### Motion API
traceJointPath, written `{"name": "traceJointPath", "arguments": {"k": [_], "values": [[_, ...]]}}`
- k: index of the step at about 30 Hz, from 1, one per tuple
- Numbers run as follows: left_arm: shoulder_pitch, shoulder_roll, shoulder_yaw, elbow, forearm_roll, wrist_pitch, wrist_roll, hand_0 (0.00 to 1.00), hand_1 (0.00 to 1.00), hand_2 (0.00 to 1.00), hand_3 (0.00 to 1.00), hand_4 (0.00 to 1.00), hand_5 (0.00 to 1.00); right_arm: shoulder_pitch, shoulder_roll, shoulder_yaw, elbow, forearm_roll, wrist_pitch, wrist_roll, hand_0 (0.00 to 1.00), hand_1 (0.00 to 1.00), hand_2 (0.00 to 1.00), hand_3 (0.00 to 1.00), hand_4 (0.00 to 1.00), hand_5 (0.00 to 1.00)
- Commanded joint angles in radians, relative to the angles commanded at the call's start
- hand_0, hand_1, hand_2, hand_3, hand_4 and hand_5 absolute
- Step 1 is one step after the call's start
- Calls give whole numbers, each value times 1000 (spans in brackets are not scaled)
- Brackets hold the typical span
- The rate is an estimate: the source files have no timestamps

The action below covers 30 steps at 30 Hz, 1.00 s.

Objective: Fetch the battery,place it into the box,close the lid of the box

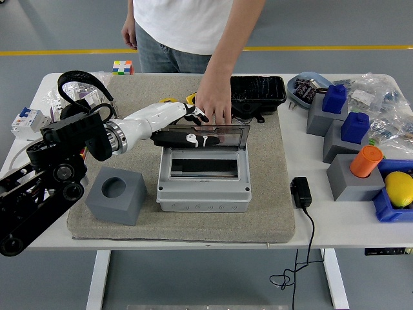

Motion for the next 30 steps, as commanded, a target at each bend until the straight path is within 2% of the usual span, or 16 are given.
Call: {"name": "traceJointPath", "arguments": {"k": [5,13,19,27,30], "values": [[-2,11,10,-11,-11,-4,5,822,808,768,800,998,998,2,0,1,0,0,0,0,853,836,810,843,998,998],[-23,65,49,-20,-56,-21,6,810,808,767,803,998,998,5,-6,6,0,-1,-1,0,852,836,810,843,998,998],[-11,89,58,-36,-142,-41,-8,805,809,767,804,998,998,3,-3,9,0,-1,-1,0,851,836,810,843,998,998],[-16,115,69,-65,-199,-53,-17,799,807,767,807,998,998,6,-6,8,0,1,-1,1,851,836,810,843,998,998],[-15,134,92,-71,-245,-69,-21,799,807,768,806,998,998,6,-6,10,0,0,-1,0,850,836,810,843,998,998]]}}
